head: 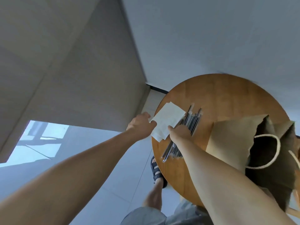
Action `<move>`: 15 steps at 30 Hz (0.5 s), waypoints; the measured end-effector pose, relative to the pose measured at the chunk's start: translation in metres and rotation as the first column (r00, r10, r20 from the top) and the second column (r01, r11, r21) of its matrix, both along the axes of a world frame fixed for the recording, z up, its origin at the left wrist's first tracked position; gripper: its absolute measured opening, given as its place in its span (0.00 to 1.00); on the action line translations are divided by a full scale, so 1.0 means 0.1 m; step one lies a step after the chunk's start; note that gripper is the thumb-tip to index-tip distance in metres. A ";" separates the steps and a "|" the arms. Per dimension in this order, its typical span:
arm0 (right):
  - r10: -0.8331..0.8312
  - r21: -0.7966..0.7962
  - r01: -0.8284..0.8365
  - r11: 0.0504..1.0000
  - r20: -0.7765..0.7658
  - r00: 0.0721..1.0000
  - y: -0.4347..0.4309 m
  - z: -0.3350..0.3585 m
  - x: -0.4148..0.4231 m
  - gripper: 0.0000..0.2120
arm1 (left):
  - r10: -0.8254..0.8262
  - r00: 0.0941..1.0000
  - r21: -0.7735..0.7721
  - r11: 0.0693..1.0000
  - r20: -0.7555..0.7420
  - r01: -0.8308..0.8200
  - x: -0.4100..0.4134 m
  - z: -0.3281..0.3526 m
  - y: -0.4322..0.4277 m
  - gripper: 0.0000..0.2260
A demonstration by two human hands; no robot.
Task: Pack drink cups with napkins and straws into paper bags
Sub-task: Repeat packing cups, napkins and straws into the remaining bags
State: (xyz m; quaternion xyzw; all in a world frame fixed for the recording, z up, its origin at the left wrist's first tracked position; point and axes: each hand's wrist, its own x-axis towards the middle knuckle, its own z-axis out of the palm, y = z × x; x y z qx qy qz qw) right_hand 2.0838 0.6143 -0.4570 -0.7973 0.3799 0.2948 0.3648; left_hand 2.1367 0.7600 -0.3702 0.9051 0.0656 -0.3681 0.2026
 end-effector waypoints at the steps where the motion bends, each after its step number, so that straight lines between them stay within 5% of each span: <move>1: -0.001 0.004 0.001 1.000 -0.006 1.000 0.03 -0.06 0.02 0.22 | 0.001 1.000 0.002 1.000 0.002 -0.001 0.01 -0.05 0.01 0.20; 9: 0.039 -0.076 -0.037 0.996 0.019 0.999 0.08 -0.25 0.02 0.17 | 0.015 1.000 -0.041 0.999 -0.014 -0.015 0.05 -0.25 0.03 0.20; 15: -0.147 0.022 0.147 0.989 0.281 0.949 0.04 -0.08 -0.10 0.07 | 0.015 1.000 -0.069 0.998 0.007 -0.014 0.02 -0.21 0.00 0.20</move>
